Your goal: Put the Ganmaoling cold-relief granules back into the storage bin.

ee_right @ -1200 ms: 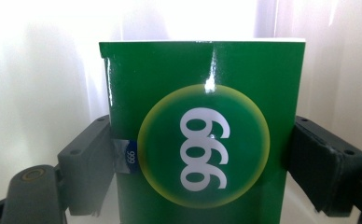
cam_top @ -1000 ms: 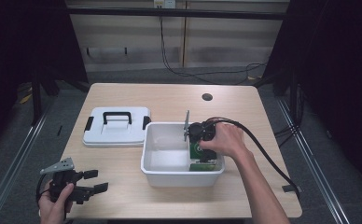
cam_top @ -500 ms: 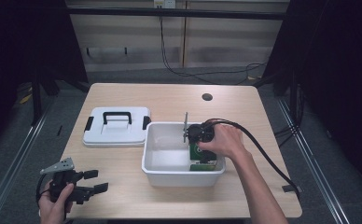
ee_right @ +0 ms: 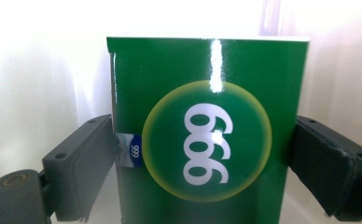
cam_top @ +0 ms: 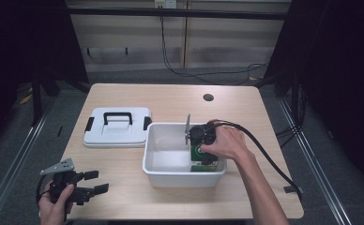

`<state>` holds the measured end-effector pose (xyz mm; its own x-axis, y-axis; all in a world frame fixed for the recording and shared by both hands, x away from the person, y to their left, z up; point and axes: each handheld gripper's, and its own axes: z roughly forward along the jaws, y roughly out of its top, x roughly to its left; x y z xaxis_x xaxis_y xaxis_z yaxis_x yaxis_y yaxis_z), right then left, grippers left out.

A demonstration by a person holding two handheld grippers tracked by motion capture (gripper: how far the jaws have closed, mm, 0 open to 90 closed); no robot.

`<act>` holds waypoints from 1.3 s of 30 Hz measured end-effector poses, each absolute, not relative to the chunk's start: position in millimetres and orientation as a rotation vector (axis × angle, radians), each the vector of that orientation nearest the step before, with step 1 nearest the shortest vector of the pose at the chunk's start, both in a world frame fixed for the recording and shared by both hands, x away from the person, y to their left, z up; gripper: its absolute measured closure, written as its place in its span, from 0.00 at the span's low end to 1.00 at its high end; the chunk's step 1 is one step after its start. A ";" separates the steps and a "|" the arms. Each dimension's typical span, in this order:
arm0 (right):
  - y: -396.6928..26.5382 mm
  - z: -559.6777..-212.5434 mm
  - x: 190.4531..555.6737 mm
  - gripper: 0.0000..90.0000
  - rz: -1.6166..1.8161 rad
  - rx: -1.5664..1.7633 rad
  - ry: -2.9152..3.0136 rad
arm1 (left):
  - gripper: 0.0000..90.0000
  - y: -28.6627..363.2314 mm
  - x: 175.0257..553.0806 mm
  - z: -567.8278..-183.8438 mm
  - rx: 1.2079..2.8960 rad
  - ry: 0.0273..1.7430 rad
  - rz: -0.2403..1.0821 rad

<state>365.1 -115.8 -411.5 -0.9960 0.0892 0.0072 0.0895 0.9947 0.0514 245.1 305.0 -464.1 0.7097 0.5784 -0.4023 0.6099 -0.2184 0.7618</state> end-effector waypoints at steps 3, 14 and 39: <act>-119.7 -407.8 365.4 0.11 -0.151 -0.181 -3.123 | 0.18 305.0 245.1 -464.1 1.892 0.921 -0.039; -137.0 -386.3 360.5 0.10 -0.426 -0.254 -3.120 | 0.18 305.2 245.0 -464.1 1.893 0.923 -0.035; -198.7 -351.9 334.3 0.14 -1.130 -0.480 -3.076 | 0.18 304.9 244.8 -464.2 1.894 0.926 -0.035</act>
<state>334.3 -198.7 -351.9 -0.9437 0.3254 -0.0594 0.2095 0.7270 0.6539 244.8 304.9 -464.2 0.7079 0.5822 -0.4000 0.6109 -0.2203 0.7605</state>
